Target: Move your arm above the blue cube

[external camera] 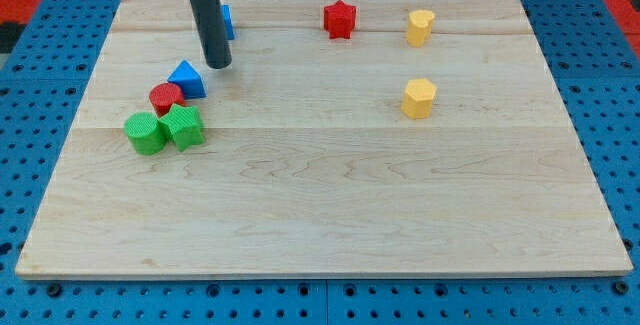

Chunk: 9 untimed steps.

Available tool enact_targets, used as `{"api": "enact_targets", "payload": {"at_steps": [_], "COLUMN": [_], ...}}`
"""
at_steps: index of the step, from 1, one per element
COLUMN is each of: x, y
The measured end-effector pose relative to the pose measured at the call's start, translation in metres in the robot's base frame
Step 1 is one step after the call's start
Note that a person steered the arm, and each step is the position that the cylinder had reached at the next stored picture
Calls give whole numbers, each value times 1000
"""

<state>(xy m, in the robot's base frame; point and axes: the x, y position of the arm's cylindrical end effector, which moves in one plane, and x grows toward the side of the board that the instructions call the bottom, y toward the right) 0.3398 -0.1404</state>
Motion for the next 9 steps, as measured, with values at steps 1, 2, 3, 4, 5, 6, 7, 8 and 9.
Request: {"api": "enact_targets", "payload": {"at_steps": [1,2,3,4,5,6,7,8,9], "x": [6,6,-3,-8,-29,-38,-66,-91,-98], "y": [-22,-27,-47,-50,-73,-78,-89,-68,-63]}}
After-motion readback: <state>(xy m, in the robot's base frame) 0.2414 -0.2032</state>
